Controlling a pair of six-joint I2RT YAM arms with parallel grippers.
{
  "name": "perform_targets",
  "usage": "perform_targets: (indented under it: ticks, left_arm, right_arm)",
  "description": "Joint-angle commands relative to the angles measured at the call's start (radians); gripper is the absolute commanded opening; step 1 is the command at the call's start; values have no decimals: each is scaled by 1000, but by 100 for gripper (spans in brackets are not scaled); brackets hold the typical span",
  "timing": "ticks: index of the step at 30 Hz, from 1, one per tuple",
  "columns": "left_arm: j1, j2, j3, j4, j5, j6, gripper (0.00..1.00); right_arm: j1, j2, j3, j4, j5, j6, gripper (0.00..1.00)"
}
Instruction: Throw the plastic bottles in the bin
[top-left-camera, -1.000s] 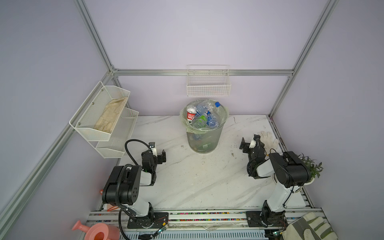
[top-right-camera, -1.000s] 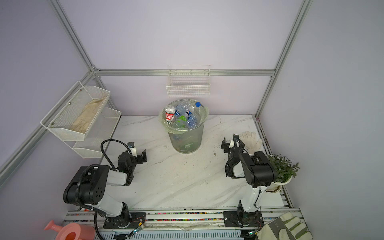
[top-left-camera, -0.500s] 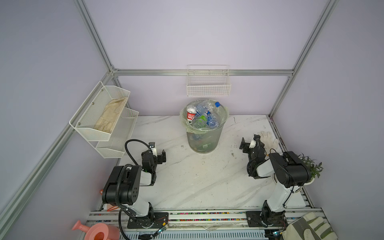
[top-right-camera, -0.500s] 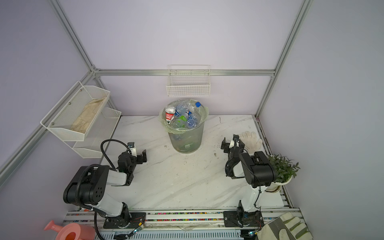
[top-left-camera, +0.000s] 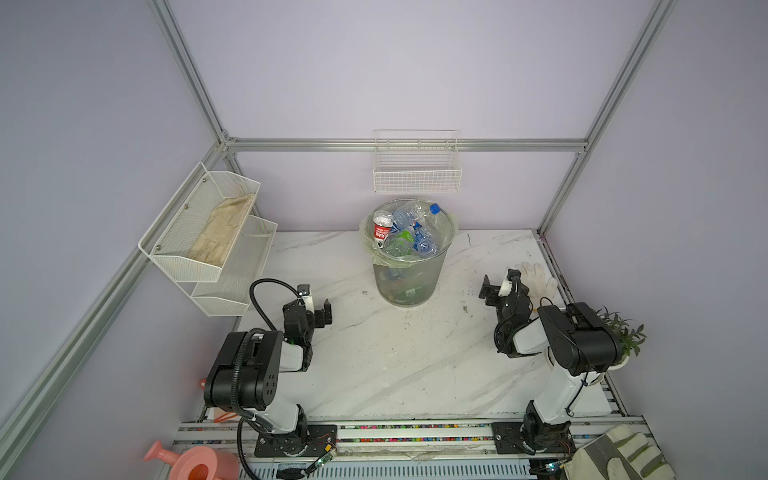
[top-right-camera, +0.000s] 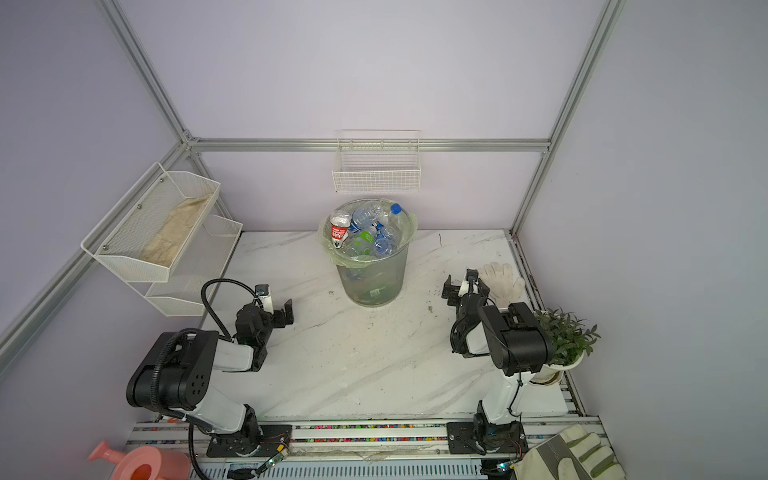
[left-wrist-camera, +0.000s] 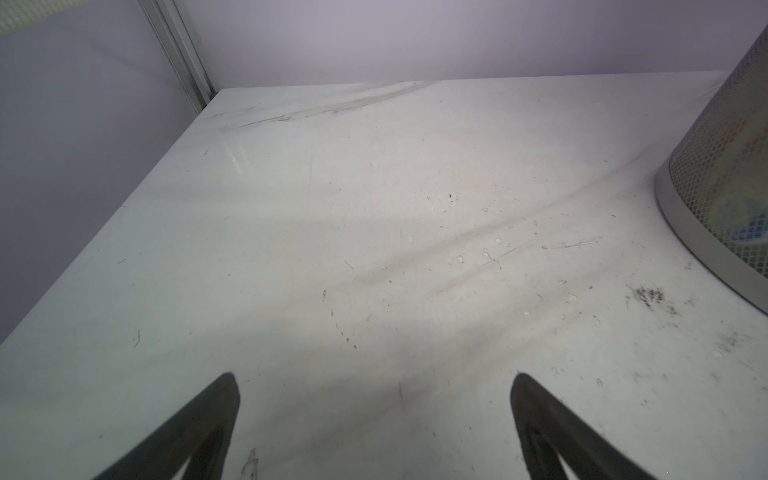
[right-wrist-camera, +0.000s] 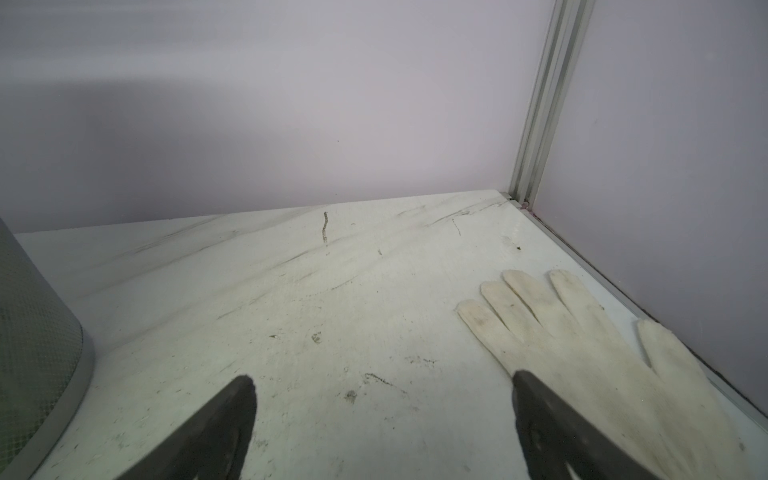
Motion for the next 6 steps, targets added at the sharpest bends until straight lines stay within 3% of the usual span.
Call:
perform_targets:
  ticks: [1,6]
  left_arm:
    - [7,-14,57,50,6,5,100]
    - [7,-11,58,53,4,3,100]
  right_arm:
    - [-4,-21,24,-4,-14,-1,97]
    - [-8,-26,17,8,-21,-11,97]
